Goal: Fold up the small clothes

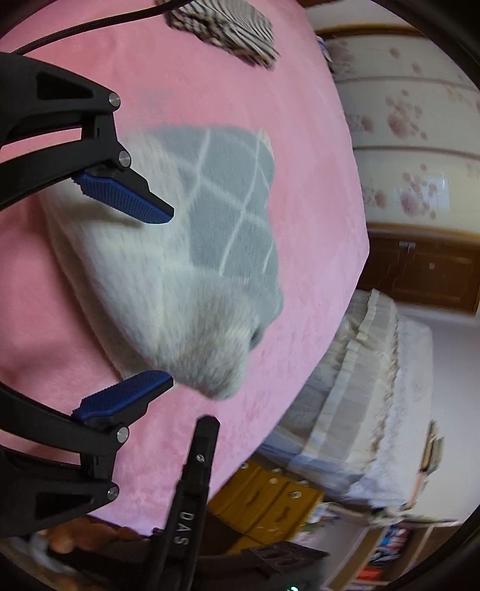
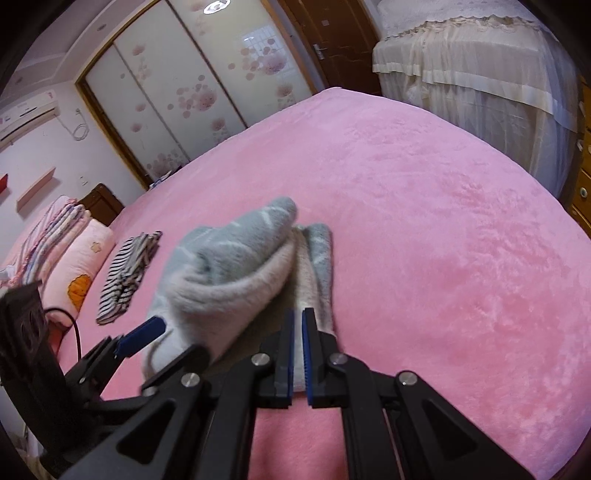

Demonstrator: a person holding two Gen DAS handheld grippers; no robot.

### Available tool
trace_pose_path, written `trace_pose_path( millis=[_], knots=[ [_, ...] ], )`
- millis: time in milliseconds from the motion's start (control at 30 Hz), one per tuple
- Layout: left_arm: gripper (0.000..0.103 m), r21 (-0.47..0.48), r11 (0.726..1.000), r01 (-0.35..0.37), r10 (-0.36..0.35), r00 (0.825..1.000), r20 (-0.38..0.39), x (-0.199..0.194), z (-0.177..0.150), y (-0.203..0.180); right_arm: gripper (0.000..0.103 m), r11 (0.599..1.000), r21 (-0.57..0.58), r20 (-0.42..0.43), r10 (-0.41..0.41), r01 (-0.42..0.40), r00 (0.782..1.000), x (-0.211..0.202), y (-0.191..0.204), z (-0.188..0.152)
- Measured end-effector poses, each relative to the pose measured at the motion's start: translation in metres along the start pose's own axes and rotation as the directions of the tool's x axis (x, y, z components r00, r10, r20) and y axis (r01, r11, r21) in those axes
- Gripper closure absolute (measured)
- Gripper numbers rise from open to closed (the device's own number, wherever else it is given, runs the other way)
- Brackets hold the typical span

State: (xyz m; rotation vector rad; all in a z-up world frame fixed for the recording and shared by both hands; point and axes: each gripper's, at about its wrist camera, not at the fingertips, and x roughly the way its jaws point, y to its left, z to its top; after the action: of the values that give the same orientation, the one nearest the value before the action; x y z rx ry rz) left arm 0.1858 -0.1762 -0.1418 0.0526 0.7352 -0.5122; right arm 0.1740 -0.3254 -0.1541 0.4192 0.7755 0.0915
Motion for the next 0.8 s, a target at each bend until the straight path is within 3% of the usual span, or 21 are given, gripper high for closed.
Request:
trace_pose_path(
  millis=[67, 133, 200, 267, 300, 433, 500, 567, 667, 800],
  knots=[
    [0.016, -0.063, 0.998, -0.032, 0.033, 0.999, 0.019, -0.019, -0.001, 0.021, 0.089, 1.0, -0.016, 0.009, 0.012, -0.011, 1.0, -0.007, 0.007, 0.005],
    [0.015, -0.144, 0.984, -0.104, 0.109, 0.994, 0.025, -0.034, -0.004, 0.047, 0.066, 0.999, -0.027, 0.031, 0.03, -0.029, 0.999, -0.015, 0.016, 0.013],
    [0.015, -0.181, 0.964, -0.195, 0.197, 0.98, -0.008, -0.035, -0.007, 0.066, 0.059, 0.998, -0.052, 0.035, 0.039, -0.037, 0.999, -0.017, 0.026, 0.021],
    [0.015, -0.194, 0.932, -0.305, 0.294, 0.952, -0.083, -0.027, -0.012, 0.086, 0.059, 0.993, -0.106, 0.011, 0.049, -0.047, 0.999, -0.013, 0.041, 0.028],
    [0.015, -0.199, 0.926, -0.321, 0.304, 0.946, -0.11, -0.023, -0.014, 0.093, 0.059, 0.989, -0.139, -0.007, 0.051, -0.052, 0.999, -0.008, 0.05, 0.03],
    [0.015, -0.228, 0.923, -0.31, 0.28, 0.948, -0.153, -0.016, -0.016, 0.105, 0.059, 0.969, -0.243, -0.114, 0.004, -0.031, 0.994, 0.021, 0.076, 0.033],
    [0.015, -0.215, 0.928, -0.303, 0.275, 0.949, -0.152, -0.013, -0.015, 0.102, 0.059, 0.95, -0.312, -0.159, -0.074, 0.021, 0.985, 0.038, 0.087, 0.028],
    [0.015, -0.19, 0.934, -0.302, 0.277, 0.95, -0.147, -0.008, -0.013, 0.097, 0.083, 0.925, -0.37, -0.185, -0.159, 0.081, 0.97, 0.049, 0.091, 0.021],
    [0.015, -0.143, 0.943, -0.301, 0.28, 0.948, -0.15, 0.005, -0.005, 0.087, 0.088, 0.928, -0.353, -0.192, -0.194, 0.117, 0.962, 0.048, 0.079, 0.014],
    [0.015, -0.108, 0.953, -0.283, 0.265, 0.952, -0.154, 0.019, -0.001, 0.078, 0.091, 0.969, -0.218, -0.183, -0.157, 0.115, 0.97, 0.027, 0.042, -0.001]
  ],
)
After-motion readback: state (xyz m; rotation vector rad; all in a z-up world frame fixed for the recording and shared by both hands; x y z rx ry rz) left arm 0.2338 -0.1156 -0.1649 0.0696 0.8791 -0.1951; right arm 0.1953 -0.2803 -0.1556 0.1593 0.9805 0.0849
